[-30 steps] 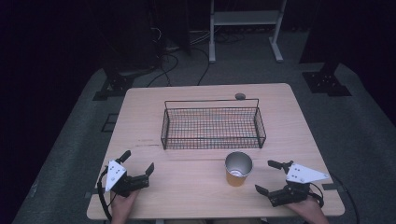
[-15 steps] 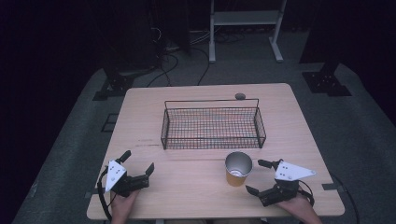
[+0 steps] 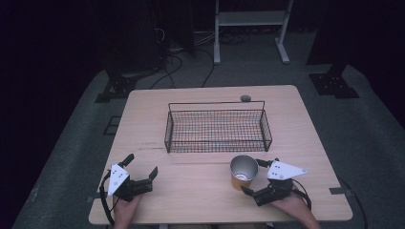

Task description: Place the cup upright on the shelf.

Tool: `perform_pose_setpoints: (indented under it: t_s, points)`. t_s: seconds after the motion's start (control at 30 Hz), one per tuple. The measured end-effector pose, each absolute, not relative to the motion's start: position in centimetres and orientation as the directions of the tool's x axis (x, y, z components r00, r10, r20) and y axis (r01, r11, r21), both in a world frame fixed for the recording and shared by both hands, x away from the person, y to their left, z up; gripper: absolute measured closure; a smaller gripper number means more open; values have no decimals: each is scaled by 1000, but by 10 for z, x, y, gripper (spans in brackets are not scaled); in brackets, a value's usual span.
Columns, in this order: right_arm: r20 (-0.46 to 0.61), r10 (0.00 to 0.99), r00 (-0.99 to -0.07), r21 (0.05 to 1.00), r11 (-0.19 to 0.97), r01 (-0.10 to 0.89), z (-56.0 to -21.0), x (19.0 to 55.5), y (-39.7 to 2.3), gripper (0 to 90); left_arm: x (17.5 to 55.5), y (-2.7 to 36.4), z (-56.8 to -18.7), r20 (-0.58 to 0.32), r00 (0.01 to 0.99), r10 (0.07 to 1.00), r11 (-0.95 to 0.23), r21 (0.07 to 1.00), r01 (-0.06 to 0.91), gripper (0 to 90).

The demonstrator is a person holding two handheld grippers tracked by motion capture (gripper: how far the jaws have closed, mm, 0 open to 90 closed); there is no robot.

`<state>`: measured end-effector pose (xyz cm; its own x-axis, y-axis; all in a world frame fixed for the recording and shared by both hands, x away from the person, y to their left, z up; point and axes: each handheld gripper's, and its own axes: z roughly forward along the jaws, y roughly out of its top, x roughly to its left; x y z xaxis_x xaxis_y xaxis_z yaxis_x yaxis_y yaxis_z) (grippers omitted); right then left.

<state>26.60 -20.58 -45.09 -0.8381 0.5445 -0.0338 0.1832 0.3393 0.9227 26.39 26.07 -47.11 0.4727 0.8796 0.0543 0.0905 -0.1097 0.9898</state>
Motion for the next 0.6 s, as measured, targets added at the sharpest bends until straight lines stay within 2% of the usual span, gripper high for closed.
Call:
perform_pose_setpoints:
  t_s: [0.6]
  points:
    - [-44, 539, -841, 926, 338, 169, -451, 276, -190, 0, 263, 260, -471, 63, 472, 879, -118, 989, 89, 0]
